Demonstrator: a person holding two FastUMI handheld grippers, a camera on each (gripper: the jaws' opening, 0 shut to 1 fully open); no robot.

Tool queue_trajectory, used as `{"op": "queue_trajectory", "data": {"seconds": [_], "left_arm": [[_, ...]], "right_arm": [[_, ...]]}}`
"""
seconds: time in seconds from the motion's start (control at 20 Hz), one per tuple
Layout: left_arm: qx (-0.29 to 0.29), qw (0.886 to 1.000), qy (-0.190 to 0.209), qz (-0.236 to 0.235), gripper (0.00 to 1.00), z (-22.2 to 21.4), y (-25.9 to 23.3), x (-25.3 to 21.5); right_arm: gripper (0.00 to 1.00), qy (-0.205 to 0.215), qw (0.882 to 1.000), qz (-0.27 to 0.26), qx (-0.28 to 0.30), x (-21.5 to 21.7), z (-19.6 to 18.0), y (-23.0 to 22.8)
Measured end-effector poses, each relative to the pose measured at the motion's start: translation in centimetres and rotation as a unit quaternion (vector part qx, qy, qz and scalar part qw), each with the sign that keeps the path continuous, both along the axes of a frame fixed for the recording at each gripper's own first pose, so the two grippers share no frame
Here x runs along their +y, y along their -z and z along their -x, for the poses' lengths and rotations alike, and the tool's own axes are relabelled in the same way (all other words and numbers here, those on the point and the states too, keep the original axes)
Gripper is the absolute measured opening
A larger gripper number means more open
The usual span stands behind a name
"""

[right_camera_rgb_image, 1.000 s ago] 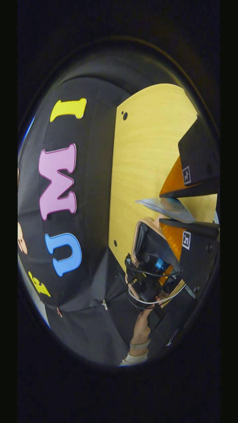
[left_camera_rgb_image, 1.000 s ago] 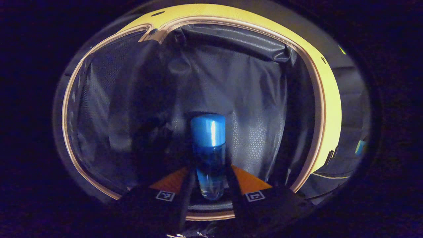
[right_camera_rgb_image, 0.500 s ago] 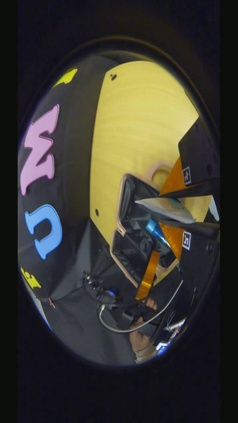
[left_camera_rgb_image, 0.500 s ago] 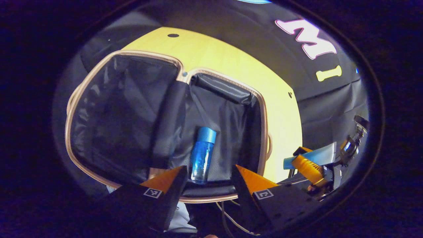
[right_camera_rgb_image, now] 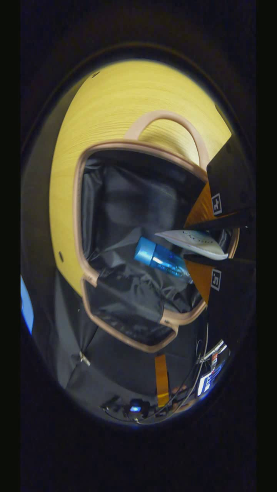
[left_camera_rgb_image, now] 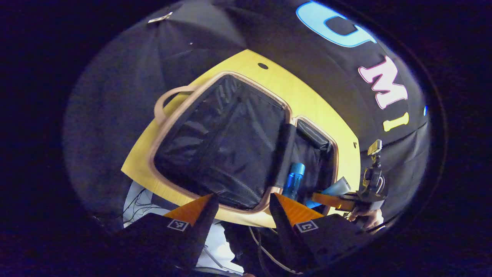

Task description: First open the suitcase, pack the skin care products into it, and then close the suitcase.

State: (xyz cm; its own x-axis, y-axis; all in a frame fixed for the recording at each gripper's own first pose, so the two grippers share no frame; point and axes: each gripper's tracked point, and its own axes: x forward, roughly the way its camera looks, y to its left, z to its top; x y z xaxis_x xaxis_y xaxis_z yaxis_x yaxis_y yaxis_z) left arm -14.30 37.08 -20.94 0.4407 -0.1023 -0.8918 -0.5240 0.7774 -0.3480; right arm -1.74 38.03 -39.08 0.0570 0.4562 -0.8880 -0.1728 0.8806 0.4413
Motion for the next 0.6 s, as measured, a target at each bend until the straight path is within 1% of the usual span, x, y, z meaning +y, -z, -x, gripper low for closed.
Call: {"op": "queue_trajectory", "data": {"seconds": [0.1, 0.15, 0.2, 0.25, 0.3, 0.35, 0.4, 0.45, 0.5, 0.55, 0.6], "left_arm": [[0.007, 1.0, -0.028, -0.006, 0.86, 1.6, 0.5, 2.6], [0.011, 0.999, -0.042, -0.006, 0.85, 2.5, 0.7, 3.9], [0.012, 0.998, -0.054, -0.005, 0.86, 2.9, 0.8, 4.9], [0.014, 0.998, -0.064, -0.006, 0.85, 3.4, 1.0, 5.8], [0.015, 0.997, -0.072, -0.01, 0.86, 3.5, 1.0, 6.6], [0.016, 0.997, -0.076, -0.014, 0.86, 3.5, 1.1, 7.2], [0.017, 0.997, -0.079, -0.016, 0.85, 3.2, 1.1, 7.6], [0.017, 0.996, -0.081, -0.018, 0.86, 2.8, 1.2, 8.0], [0.019, 0.996, -0.083, -0.02, 0.86, 2.4, 1.2, 8.4], [0.023, 0.996, -0.083, -0.023, 0.86, 2.0, 1.5, 8.9], [0.022, 0.996, -0.082, -0.029, 0.86, 1.4, 1.4, 9.5]], "right_arm": [[0.36, 0.015, 0.999, 0.019, 0.043, 0.4, 0.6, 1.2], [0.29, 0.028, 0.998, 0.025, 0.057, 0.2, 0.4, 1.3], [0.36, 0.041, 0.996, 0.029, 0.071, 0.0, 0.3, 1.3], [0.29, 0.052, 0.995, 0.032, 0.074, -0.2, -0.1, 1.2], [0.29, 0.059, 0.995, 0.037, 0.073, -0.2, -0.3, 1.4], [0.33, 0.062, 0.995, 0.04, 0.072, -0.1, -0.4, 1.3], [0.41, 0.061, 0.995, 0.04, 0.07, -0.1, -0.4, 1.1], [0.43, 0.065, 0.995, 0.028, 0.072, 0.3, -0.4, 0.5], [0.57, 0.072, 0.995, 0.008, 0.072, 1.4, -0.3, -0.5], [0.7, 0.07, 0.996, -0.001, 0.061, 2.2, -0.6, -1.5], [0.84, 0.062, 0.997, 0.001, 0.037, 1.9, -0.9, -2.7]]}}
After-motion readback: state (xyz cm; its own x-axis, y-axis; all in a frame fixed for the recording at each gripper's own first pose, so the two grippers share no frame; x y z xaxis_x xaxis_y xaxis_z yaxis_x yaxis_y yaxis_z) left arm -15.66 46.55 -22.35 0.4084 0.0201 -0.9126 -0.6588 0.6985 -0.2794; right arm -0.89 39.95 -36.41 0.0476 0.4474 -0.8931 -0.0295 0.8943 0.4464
